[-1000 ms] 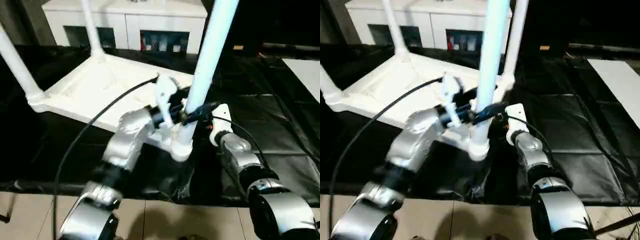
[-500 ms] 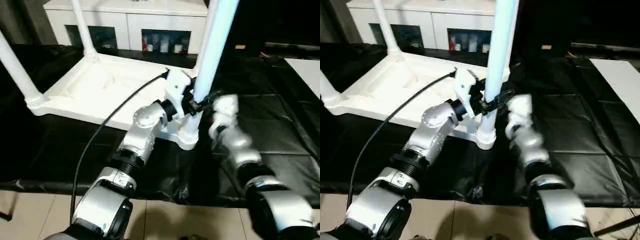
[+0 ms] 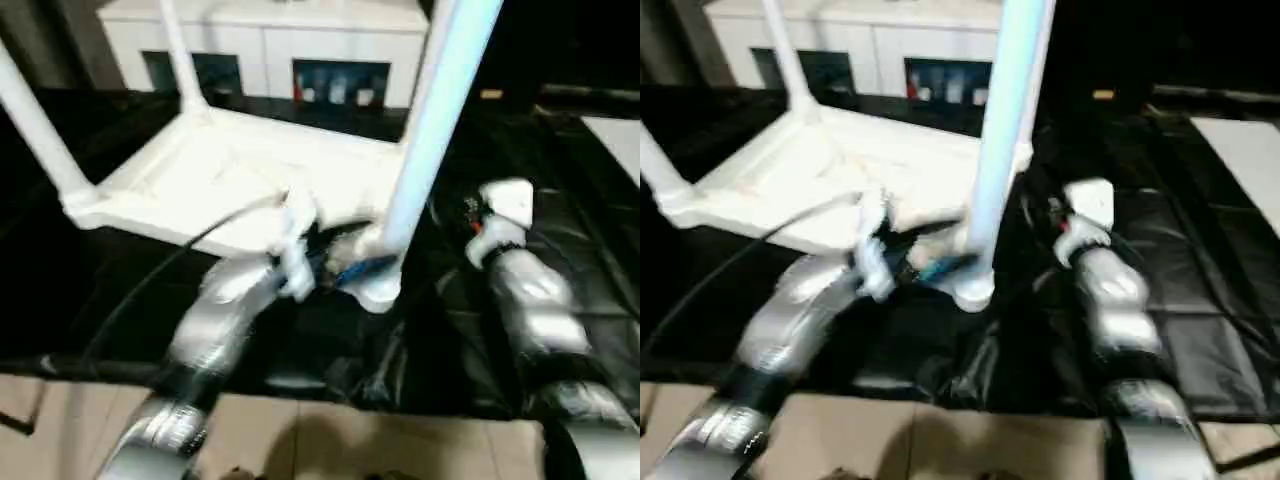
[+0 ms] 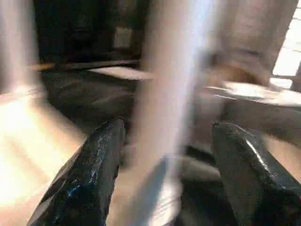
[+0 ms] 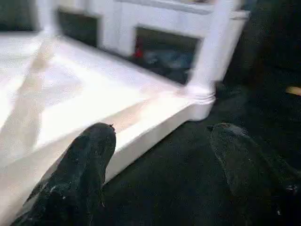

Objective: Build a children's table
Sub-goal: Rotate table base

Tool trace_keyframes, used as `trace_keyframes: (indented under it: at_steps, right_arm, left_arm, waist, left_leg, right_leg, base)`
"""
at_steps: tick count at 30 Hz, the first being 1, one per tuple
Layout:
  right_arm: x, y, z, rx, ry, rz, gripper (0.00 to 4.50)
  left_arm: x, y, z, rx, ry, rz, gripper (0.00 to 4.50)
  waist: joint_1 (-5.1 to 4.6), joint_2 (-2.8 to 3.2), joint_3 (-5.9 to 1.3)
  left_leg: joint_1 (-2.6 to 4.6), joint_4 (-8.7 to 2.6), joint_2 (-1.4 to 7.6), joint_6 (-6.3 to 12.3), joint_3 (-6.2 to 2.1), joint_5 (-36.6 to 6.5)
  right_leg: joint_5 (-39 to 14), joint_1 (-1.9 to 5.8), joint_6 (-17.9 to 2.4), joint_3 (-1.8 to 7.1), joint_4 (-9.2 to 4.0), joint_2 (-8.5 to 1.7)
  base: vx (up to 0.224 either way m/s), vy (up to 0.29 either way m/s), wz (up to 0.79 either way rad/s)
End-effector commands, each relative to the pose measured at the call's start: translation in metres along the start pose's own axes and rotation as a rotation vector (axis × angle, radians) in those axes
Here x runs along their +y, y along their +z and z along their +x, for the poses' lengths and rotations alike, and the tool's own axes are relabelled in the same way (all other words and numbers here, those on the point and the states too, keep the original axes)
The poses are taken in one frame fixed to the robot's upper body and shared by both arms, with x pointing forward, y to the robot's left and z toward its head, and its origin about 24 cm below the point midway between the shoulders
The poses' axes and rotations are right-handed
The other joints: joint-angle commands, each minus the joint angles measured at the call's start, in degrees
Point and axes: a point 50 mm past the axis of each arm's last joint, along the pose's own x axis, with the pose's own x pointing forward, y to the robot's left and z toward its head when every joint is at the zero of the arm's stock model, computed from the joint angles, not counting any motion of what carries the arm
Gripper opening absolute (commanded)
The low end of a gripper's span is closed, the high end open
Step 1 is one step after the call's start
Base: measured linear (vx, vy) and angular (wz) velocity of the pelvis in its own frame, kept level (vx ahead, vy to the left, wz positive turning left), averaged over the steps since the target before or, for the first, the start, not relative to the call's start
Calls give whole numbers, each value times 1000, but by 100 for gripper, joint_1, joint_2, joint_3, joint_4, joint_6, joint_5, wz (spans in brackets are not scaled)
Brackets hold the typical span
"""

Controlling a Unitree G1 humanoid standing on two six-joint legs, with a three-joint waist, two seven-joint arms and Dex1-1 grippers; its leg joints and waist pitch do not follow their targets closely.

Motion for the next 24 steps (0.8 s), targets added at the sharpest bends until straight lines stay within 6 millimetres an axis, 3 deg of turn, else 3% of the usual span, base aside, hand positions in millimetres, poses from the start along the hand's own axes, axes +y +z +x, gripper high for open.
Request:
trace_keyframes:
  at_steps: [1, 2, 3, 4, 5, 6, 7, 10, 12, 15, 16, 19, 22, 24]
  right_arm:
    - [-3, 4, -7, 5, -9, -27, 371]
    - [-3, 4, -7, 5, -9, -27, 371]
    - [-7, 5, -14, 3, -77, 15, 371]
    - [-7, 7, -17, -7, -95, 35, 371]
    - [-5, 9, -20, -10, -106, 58, 371]
    - [-5, 9, -20, -10, -106, 58, 371]
    - [2, 11, -27, -7, -124, 90, 371]
    - [13, 10, -35, -6, -143, 129, 371]
    - [35, 0, -47, 11, -172, 186, 371]
    - [46, -5, -51, 34, -164, 223, 371]
    - [54, -6, -52, 45, -131, 223, 371]
    - [64, -4, -49, 58, -91, 256, 371]
    - [68, -5, -48, 76, -61, 247, 371]
    - [69, -5, -47, 82, -55, 242, 371]
  left_arm:
    - [14, 5, -18, 6, 175, 24, 331]
    - [14, 5, -18, 6, 175, 24, 331]
    - [17, 3, -34, -2, 321, 24, 331]
    - [18, 3, -40, -11, 385, 32, 331]
    - [19, 3, -48, -17, 461, 53, 331]
    - [19, 3, -48, -17, 461, 53, 331]
    - [20, 2, -61, 0, 588, 92, 331]
    - [19, 3, -71, 1, 698, 109, 331]
    - [11, 7, -78, -35, 784, 116, 331]
    - [7, 9, -78, -53, 818, 123, 331]
    - [6, 9, -78, -41, 841, 138, 331]
    - [5, 8, -76, -34, 871, 145, 331]
    - [5, 7, -75, -29, 871, 146, 331]
    - [3, 6, -74, -17, 872, 148, 331]
  waist:
    - [-35, 11, -380]
    - [-41, 9, -379]
    - [-53, 24, -363]
    - [-61, 31, -353]
    - [-100, 15, -337]
    - [-111, 19, -353]
    - [-127, 18, -356]
    - [-129, 8, -336]
    - [-131, -36, -325]
    - [-122, -18, -341]
    - [-128, -19, -341]
    - [-190, 19, -262]
    - [-255, 55, -198]
    - [-306, 67, -179]
  left_leg:
    - [52, -429, 123, 258, -71, -1492]
    - [62, -426, 111, 247, -64, -1539]
    - [79, -428, 95, 209, -63, -1670]
    - [64, -444, 116, 174, -80, -1690]
    - [57, -456, 117, 168, -90, -1781]
    - [61, -449, 107, 171, -88, -1783]
    - [48, -452, 96, 173, -94, -1773]
    - [51, -461, 93, 162, -101, -1877]
    - [25, -476, 114, 156, -105, -1860]
    - [3, -498, 124, 150, -126, -1817]
    - [23, -498, 116, 135, -123, -1916]
    - [253, -540, 81, 16, -173, -3118]
    - [503, -536, 54, 89, -176, -3647]
    - [479, -578, 65, 114, -214, -3668]
  right_leg:
    - [-1321, 328, -1173, 184, -437, -241]
    - [-1456, 309, -1127, 179, -461, -234]
    - [-1797, 275, -1039, 173, -497, -230]
    - [-1845, 295, -999, 177, -492, -236]
    - [-2078, 269, -825, 172, -527, -214]
    - [-2109, 258, -798, 171, -526, -217]
    - [-2156, 257, -770, 166, -529, -216]
    - [-2479, 220, -519, 163, -585, -206]
    - [-2522, 190, -441, 177, -604, -213]
    - [-2231, 194, -497, 181, -563, -206]
    - [-2298, 186, -475, 177, -565, -196]
    - [-3768, 177, -47, 69, -721, -162]
    - [-4186, 161, -41, -86, -894, -91]
    - [-4019, 304, -86, -166, -904, -134]
  base:
    - [0, 0, 0]
    - [0, 0, 0]
    - [0, 0, 0]
    - [0, 0, 0]
    - [0, 0, 0]
    - [0, 0, 0]
    - [0, 0, 0]
    - [0, 0, 0]
    - [0, 0, 0]
    - [0, 0, 0]
    - [0, 0, 0]
    - [0, 0, 0]
    - [0, 0, 0]
    - [0, 0, 0]
